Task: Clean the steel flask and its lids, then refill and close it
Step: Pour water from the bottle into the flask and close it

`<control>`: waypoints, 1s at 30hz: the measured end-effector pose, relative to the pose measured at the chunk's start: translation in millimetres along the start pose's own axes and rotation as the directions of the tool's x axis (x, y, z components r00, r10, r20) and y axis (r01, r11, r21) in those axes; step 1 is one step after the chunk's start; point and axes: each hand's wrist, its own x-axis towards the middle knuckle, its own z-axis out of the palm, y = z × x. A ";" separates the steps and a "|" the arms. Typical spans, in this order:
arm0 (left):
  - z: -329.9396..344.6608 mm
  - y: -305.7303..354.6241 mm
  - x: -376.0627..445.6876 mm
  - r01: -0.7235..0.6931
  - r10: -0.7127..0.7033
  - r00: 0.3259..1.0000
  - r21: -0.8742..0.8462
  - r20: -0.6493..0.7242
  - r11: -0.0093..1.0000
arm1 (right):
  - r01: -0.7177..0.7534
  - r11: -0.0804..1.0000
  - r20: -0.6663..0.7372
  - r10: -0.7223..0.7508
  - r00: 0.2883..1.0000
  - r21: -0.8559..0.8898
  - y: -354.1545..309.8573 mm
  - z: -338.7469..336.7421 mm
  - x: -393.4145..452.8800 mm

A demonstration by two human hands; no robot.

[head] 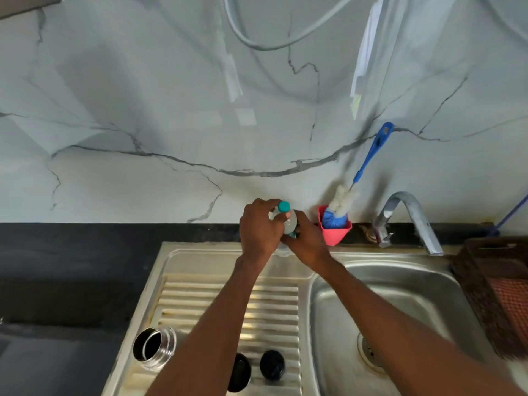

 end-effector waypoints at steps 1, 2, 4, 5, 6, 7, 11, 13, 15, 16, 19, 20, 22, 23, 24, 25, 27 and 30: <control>-3.0 2.8 -8.7 -0.007 0.007 1.000 -0.020 0.002 1.000 | 0.021 0.999 0.003 -0.021 1.000 0.044 -3.6 -5.1 -13.6; -5.4 5.0 -17.6 -0.001 0.002 1.000 -0.052 0.014 0.999 | 0.041 0.997 0.000 -0.041 0.999 0.072 -8.9 -9.5 -27.8; -10.1 14.4 -38.9 0.021 -0.017 0.999 -0.107 0.045 0.994 | 0.081 0.989 -0.005 -0.081 0.997 0.122 -20.0 -20.3 -56.9; -12.0 21.4 -51.1 0.036 -0.028 0.998 -0.141 0.058 0.989 | 0.088 0.984 -0.010 -0.087 0.996 0.152 -22.7 -25.8 -71.3; -13.6 28.9 -62.9 0.064 -0.049 0.996 -0.207 0.074 0.976 | 0.080 0.979 -0.015 -0.078 0.997 0.187 -23.3 -30.6 -84.2; -14.3 36.6 -74.1 0.113 -0.086 0.991 -0.308 0.098 0.945 | 0.057 0.976 -0.015 -0.055 0.998 0.210 -21.4 -34.5 -95.9; -17.2 65.2 -115.2 0.241 -0.148 0.965 -0.516 0.215 0.822 | -0.015 0.986 -0.037 0.022 0.999 0.166 -20.2 -60.9 -140.9; -19.3 72.6 -123.3 0.201 -0.059 0.955 -0.489 0.290 0.849 | -0.026 0.985 -0.056 0.036 0.998 0.168 -20.0 -73.6 -158.8; -24.9 83.7 -129.5 0.172 0.045 0.920 -0.504 0.390 0.847 | -0.047 0.982 -0.059 0.058 0.997 0.181 -24.3 -83.7 -175.4; -27.0 89.4 -133.2 0.195 0.077 0.897 -0.547 0.435 0.814 | -0.053 0.980 -0.040 0.062 0.997 0.192 -28.4 -87.6 -182.2; -30.5 100.7 -144.8 0.283 0.139 0.855 -0.673 0.500 0.684 | -0.066 0.966 0.026 0.061 0.998 0.251 -39.4 -99.5 -198.9; -31.3 101.2 -148.4 0.303 0.167 0.838 -0.699 0.519 0.648 | -0.074 0.960 0.043 0.065 0.997 0.269 -44.8 -104.2 -204.7; -34.0 100.9 -150.5 0.332 0.234 0.795 -0.723 0.560 0.606 | -0.090 0.944 0.071 0.071 0.995 0.316 -51.6 -111.7 -212.7; -35.9 101.6 -150.8 0.343 0.255 0.775 -0.724 0.578 0.599 | -0.096 0.938 0.087 0.071 0.994 0.332 -53.3 -114.4 -215.9; -37.2 102.4 -150.0 0.351 0.265 0.765 -0.724 0.587 0.594 | -0.101 0.936 0.105 0.069 0.992 0.338 -56.3 -117.0 -218.3; -38.1 104.3 -150.2 0.360 0.270 0.758 -0.726 0.594 0.585 | -0.103 0.937 0.118 0.066 0.991 0.334 -57.8 -118.7 -220.4; -38.5 108.7 -150.8 0.395 0.282 0.736 -0.729 0.615 0.559 | -0.108 0.941 0.138 0.066 0.988 0.322 -58.6 -121.6 -221.9; -36.3 111.9 -153.1 0.460 0.286 0.695 -0.714 0.660 0.529 | -0.121 0.943 0.145 0.078 0.986 0.311 -59.4 -125.4 -223.5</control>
